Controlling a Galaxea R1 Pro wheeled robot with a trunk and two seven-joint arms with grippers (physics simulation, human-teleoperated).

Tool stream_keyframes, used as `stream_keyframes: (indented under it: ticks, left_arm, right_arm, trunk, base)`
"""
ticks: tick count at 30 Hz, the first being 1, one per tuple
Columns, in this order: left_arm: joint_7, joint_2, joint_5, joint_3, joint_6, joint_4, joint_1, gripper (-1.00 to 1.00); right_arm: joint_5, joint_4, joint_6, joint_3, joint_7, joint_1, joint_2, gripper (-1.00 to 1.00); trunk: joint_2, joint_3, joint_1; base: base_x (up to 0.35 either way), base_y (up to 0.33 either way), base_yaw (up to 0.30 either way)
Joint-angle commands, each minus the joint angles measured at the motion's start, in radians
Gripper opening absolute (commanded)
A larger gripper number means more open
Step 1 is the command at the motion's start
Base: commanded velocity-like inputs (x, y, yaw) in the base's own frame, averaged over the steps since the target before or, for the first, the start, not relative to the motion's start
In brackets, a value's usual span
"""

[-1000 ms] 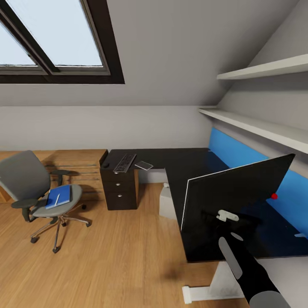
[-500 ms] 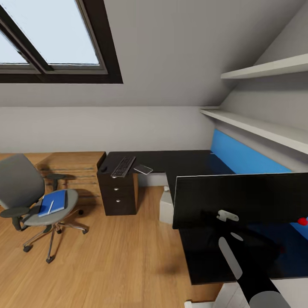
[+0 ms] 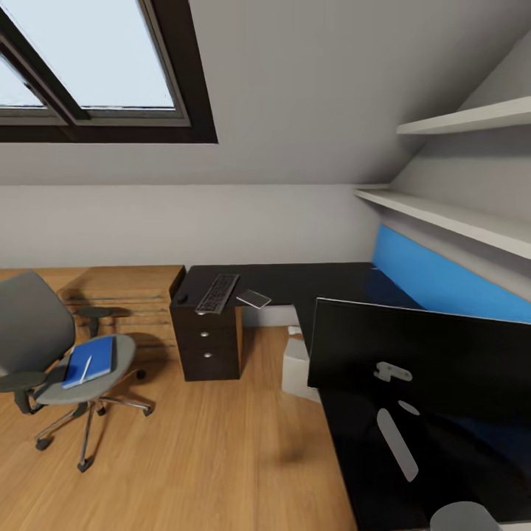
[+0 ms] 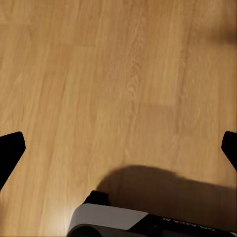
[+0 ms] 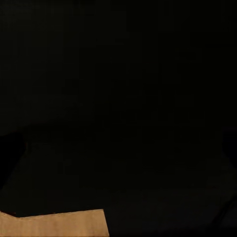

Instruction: In the bedroom, organize the workspace by keeping the computer under the desk, ensuring the monitor is on the desk, placing the keyboard on the desk next to the monitor, placing the mouse on the desk next to the keyboard, moving the folder from the swivel chair onto the desk next to the mouse, stacking the notebook on top of the folder with the pen on top of the notebook, and positioning the swivel chair next to the desk.

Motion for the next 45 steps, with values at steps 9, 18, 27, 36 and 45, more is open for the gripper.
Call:
stream_keyframes:
  ticks: [9, 18, 27, 36, 45]
  left_arm:
    - [0.005, 0.0, 0.01, -0.009, -0.005, 0.0, -0.001, 1.0]
    - [0.005, 0.001, 0.01, -0.009, -0.004, 0.0, -0.001, 1.0]
    - [0.005, 0.0, 0.01, -0.01, -0.003, 0.0, -0.002, 1.0]
    - [0.004, -0.005, 0.016, -0.002, -0.009, 0.015, -0.002, 1.0]
    - [0.003, -0.004, 0.01, -0.005, -0.009, 0.015, -0.002, 1.0]
  right_arm:
    - [-0.008, -0.002, 0.003, 0.004, -0.009, -0.001, -0.001, 1.0]
    - [-0.008, -0.002, 0.003, 0.004, -0.009, -0.001, -0.001, 1.0]
    - [-0.008, -0.002, 0.003, 0.004, -0.009, -0.001, -0.001, 1.0]
    - [-0.043, 0.032, 0.03, 0.038, 0.025, -0.002, 0.001, 1.0]
    - [0.008, 0.083, -0.02, 0.011, -0.003, -0.002, 0.052, 1.0]
  trunk:
    - [-0.002, -0.002, 0.001]
    - [-0.002, -0.002, 0.001]
    - [-0.002, -0.002, 0.001]
    - [-0.002, -0.002, 0.001]
    - [-0.002, -0.002, 0.001]
  base:
    - [0.324, 0.006, 0.0]
    - [0.261, 0.01, 0.0]
    - [-0.173, 0.18, 0.0]
    - [-0.118, 0.01, 0.0]
    - [-0.266, 0.0, 0.0]
